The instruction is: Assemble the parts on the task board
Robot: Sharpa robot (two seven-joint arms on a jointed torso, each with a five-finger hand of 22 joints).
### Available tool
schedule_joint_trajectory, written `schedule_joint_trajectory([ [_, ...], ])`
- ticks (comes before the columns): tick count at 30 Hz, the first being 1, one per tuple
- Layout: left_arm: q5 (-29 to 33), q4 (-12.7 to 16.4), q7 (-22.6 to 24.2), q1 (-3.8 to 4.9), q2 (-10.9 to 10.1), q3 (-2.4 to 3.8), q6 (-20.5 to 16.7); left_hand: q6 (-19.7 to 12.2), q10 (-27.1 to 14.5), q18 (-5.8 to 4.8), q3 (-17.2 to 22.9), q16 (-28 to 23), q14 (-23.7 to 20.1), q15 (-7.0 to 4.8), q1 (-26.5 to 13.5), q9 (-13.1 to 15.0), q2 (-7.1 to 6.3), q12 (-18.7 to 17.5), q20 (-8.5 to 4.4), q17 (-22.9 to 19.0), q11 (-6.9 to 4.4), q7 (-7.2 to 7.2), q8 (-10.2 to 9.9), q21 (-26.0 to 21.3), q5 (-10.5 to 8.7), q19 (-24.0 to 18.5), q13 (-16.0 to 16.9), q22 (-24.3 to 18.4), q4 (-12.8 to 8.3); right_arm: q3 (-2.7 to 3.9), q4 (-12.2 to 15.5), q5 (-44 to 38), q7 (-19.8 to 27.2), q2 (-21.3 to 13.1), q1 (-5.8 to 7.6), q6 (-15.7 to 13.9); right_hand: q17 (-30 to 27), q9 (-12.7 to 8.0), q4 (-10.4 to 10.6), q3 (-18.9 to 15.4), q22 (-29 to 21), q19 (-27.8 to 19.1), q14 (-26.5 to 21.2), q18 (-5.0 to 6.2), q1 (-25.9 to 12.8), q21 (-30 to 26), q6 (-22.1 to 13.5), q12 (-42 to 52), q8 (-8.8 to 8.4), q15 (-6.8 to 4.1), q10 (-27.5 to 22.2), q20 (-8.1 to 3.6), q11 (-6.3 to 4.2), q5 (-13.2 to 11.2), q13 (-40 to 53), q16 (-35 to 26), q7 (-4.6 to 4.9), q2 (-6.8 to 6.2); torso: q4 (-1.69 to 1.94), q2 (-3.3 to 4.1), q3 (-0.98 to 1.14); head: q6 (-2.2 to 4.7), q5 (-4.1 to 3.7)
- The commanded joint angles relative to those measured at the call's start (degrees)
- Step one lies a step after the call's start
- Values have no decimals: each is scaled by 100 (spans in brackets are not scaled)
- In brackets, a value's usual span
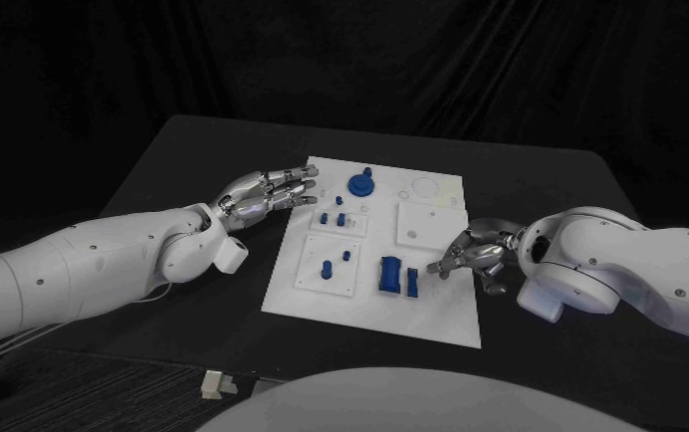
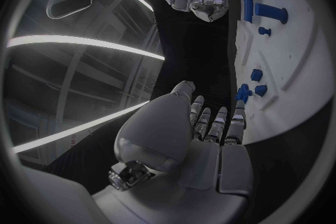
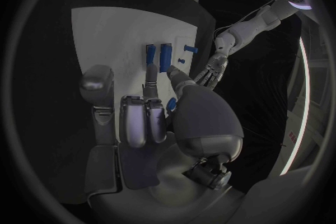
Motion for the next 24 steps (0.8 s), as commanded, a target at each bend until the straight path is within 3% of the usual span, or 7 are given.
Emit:
schedule_joint_trajectory([
  [1,27,6,58,-7,18,5,66,2,-8,-56,36,24,-3,29,59,1,-6,24,2,2,43,26,30,-22,18,-4,7,-4,-7,-5,93,-936,274,27,7,202,101,1265,-38,-186,579,-24,362,11,286,-41,-462,20,1093,-91,601,-76,-101,-164,1506,5,-113,11,2,-8,2,0,-1],
  [3,27,7,57,-8,22,5,71,2,-8,-56,36,24,-3,29,59,1,-6,24,2,2,43,26,30,-22,18,-4,7,-4,-7,-5,113,-1326,252,55,-35,263,88,1810,5,-281,574,-28,359,19,344,-69,-439,20,1610,-103,601,-98,-126,-326,1506,-2,-149,-25,2,-8,0,0,-9],
  [4,27,7,55,-8,24,5,72,4,-7,-56,39,24,-3,29,60,1,-6,25,2,2,43,27,31,-21,20,-3,7,-4,-9,-5,120,-1536,236,71,-67,298,94,2427,68,-344,572,-26,360,24,388,-81,-149,20,2299,-118,601,-120,-151,-372,1506,-2,-173,-32,-8,-9,1,0,0],
  [6,27,9,55,-8,25,5,74,9,-5,-56,45,25,-2,29,62,2,-7,27,2,2,43,27,32,-20,22,-1,8,-3,-13,-5,117,-1758,210,99,-114,353,109,2993,134,-403,574,-21,363,22,424,-84,320,20,3010,-136,601,-134,-176,-424,1506,1,-204,-48,-8,-6,0,0,9],
  [8,27,11,54,-8,24,5,75,9,-5,-56,45,25,-2,29,62,2,-7,27,2,2,43,27,32,-20,22,-1,8,-3,-13,-6,103,-1965,180,133,-179,419,93,3351,201,-447,575,-19,360,22,438,-92,645,20,3463,-151,601,-148,-196,-469,1506,-5,-228,-50,-13,-10,-1,0,28],
  [15,27,10,47,-8,27,5,90,15,-4,-56,57,27,0,30,65,3,-8,28,2,3,44,29,34,-21,26,-1,8,-7,-19,-6,79,-2212,131,209,-350,458,120,3690,302,-511,556,-40,362,34,430,-188,981,20,3891,-167,601,-163,-218,-554,1506,-1,-256,-72,-1,15,0,0,-1],
  [24,27,9,42,-9,36,5,105,21,-2,-56,69,27,0,30,67,4,-8,31,2,2,46,33,36,-21,29,-2,8,-12,-25,-6,-19,-2371,24,316,-448,460,60,3701,441,-567,515,-81,347,60,363,-381,786,20,3743,-167,601,-165,-216,-589,1506,-28,-252,-110,1,4,-2,0,-4],
])
